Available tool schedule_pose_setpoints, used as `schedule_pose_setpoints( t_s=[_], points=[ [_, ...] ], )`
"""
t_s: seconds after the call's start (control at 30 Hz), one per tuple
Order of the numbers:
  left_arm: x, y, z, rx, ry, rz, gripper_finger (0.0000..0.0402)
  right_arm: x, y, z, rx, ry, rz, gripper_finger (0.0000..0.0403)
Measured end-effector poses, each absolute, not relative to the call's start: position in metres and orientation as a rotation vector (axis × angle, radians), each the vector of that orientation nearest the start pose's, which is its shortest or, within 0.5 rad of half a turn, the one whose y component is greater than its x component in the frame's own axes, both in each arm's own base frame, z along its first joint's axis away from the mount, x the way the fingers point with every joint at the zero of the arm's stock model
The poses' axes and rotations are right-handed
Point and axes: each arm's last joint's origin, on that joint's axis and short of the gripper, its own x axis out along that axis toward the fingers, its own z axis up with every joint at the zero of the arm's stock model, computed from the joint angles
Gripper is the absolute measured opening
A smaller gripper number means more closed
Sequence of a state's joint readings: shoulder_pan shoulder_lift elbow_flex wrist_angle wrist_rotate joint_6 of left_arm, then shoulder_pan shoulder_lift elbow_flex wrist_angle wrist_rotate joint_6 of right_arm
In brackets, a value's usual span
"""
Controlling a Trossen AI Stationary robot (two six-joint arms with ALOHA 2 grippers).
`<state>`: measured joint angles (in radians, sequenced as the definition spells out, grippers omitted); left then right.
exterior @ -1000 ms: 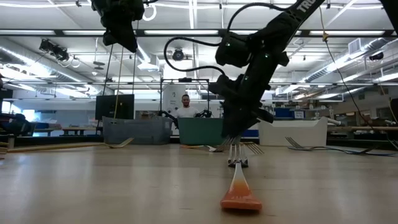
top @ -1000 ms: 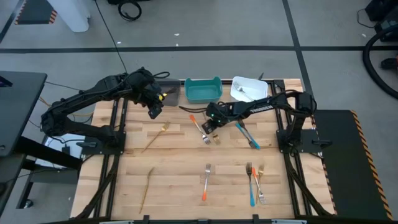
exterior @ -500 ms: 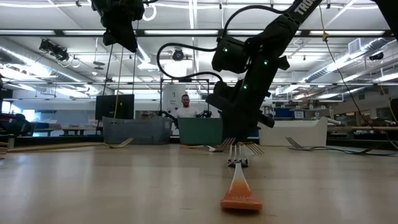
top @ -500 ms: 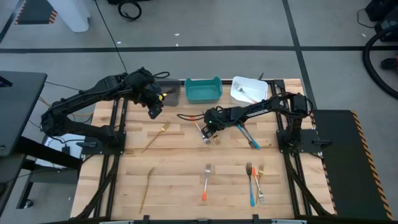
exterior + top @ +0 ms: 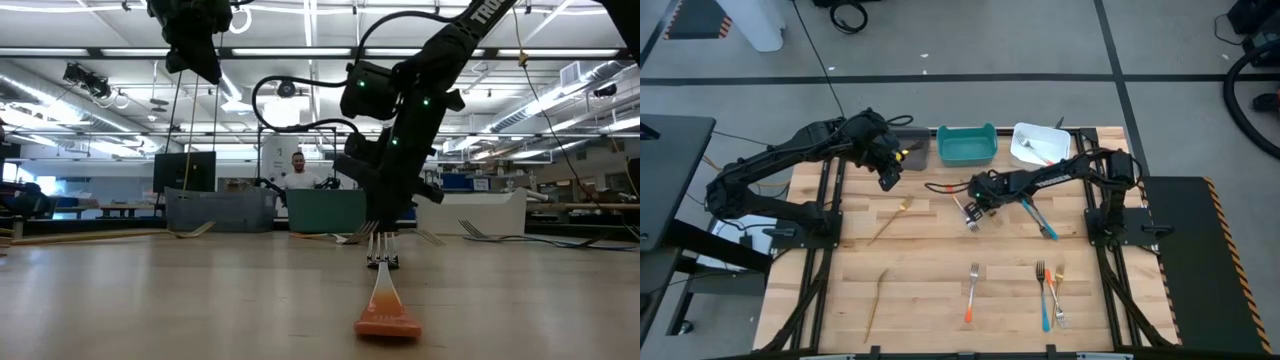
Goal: Sort silverware by color (type)
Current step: Put the gold fork into the green bin
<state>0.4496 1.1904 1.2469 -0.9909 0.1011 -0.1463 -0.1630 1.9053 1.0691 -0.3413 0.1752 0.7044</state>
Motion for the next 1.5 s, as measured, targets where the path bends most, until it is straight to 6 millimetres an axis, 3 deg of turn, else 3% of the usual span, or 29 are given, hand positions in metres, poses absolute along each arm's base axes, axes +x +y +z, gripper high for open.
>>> schedule_pose_setpoints(
  t_s=[0.3, 0.57, 0.67, 0.83, 0.93, 1.1, 1.3, 1.5],
  points=[
    [0.200, 0.093, 0.345, -0.392, 0.881, 0.390, 0.0087, 0.338, -0.068, 0.140, 0.611, 1.066, -0.545, 0.0015],
    [0.200, 0.093, 0.345, -0.421, 0.877, 0.406, 0.0087, 0.330, -0.081, 0.194, 0.560, 0.874, -0.404, 0.0015],
    [0.201, 0.094, 0.344, -0.422, 0.880, 0.407, 0.0087, 0.331, -0.098, 0.221, 0.407, 0.694, -0.413, 0.0015],
    [0.206, 0.096, 0.338, -0.446, 0.910, 0.417, 0.0087, 0.327, -0.147, 0.245, 0.117, 0.453, -0.511, 0.0015],
    [0.211, 0.099, 0.333, -0.441, 0.936, 0.425, 0.0087, 0.320, -0.176, 0.243, 0.037, 0.432, -0.519, 0.0017],
    [0.217, 0.103, 0.326, -0.434, 0.965, 0.447, 0.0087, 0.313, -0.209, 0.218, 0.039, 0.471, -0.427, 0.0031],
    [0.218, 0.104, 0.325, -0.442, 0.968, 0.452, 0.0087, 0.310, -0.224, 0.197, 0.013, 0.541, -0.446, 0.0035],
    [0.217, 0.107, 0.325, -0.450, 0.965, 0.465, 0.0087, 0.309, -0.225, 0.186, 0.031, 0.608, -0.446, 0.0038]
  ],
)
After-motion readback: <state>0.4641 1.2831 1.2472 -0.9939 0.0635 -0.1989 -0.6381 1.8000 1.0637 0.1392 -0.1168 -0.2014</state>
